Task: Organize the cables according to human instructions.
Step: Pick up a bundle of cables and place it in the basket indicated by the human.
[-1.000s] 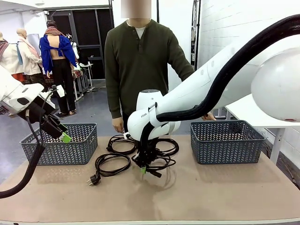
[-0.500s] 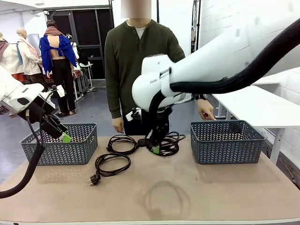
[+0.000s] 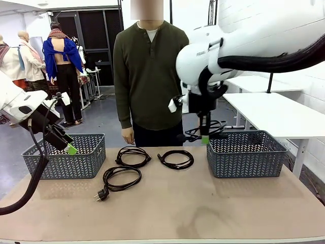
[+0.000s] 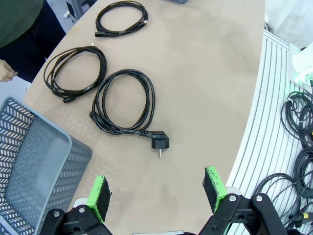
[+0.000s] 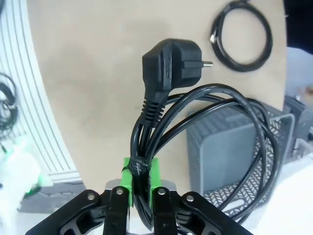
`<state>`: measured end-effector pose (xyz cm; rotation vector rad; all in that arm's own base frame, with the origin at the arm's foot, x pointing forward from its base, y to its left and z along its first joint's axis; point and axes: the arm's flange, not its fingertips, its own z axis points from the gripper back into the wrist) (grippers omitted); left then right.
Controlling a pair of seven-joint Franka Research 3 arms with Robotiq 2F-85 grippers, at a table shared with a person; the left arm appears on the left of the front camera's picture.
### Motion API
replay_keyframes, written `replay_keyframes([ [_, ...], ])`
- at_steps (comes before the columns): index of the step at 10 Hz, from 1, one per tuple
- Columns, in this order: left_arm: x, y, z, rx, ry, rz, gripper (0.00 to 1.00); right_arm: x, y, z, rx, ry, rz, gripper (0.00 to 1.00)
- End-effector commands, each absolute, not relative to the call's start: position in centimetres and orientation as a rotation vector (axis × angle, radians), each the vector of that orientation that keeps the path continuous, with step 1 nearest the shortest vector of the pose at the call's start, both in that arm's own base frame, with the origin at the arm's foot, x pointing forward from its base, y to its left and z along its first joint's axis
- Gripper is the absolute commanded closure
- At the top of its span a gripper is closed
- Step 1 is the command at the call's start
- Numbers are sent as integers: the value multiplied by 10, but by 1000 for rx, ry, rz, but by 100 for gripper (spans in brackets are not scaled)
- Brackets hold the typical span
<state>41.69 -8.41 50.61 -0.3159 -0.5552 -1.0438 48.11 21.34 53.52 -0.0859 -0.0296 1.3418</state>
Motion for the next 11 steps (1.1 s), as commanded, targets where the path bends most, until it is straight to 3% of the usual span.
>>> replay_keyframes([
  [1, 419, -81, 505, -334, -568, -1058, 0, 485, 193, 533, -67, -55, 1387, 100],
  [9, 419, -81, 505, -334, -568, -1058, 0, 487, 198, 537, -86, -35, 1381, 100],
  [11, 419, -81, 505, -334, -568, -1058, 0, 502, 167, 533, -112, -82, 1333, 100],
])
